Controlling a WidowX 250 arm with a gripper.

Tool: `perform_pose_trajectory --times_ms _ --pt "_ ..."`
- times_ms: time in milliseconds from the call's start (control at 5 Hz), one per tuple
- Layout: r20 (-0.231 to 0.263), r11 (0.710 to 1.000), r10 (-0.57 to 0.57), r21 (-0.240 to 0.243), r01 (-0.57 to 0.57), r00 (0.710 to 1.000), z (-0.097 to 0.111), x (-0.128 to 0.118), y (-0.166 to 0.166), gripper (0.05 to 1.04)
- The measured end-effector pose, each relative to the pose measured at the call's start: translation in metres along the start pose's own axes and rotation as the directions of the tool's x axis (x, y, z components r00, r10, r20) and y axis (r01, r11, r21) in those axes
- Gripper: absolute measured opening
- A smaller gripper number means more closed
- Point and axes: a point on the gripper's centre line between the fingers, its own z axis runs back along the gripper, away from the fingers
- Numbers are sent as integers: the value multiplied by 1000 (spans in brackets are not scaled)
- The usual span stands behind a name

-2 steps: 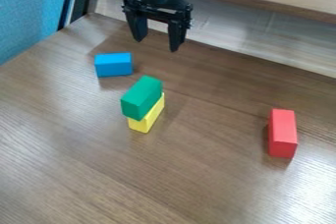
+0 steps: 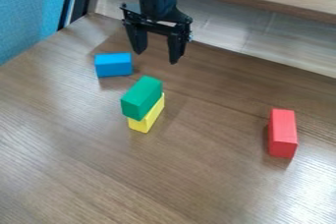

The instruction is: Pick the green rectangle block and put on the table between yellow and red block

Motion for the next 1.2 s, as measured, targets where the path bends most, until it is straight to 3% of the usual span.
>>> perform_pose_trajectory --times_ms 200,600,1200 --pt "23 1000 0 -8 0 1000 11 -2 -2 999" --pt "8 1000 1 -2 -1 1000 16 -20 -1 999" --pt "-48 1000 -5 5 6 999 -12 -52 8 999"
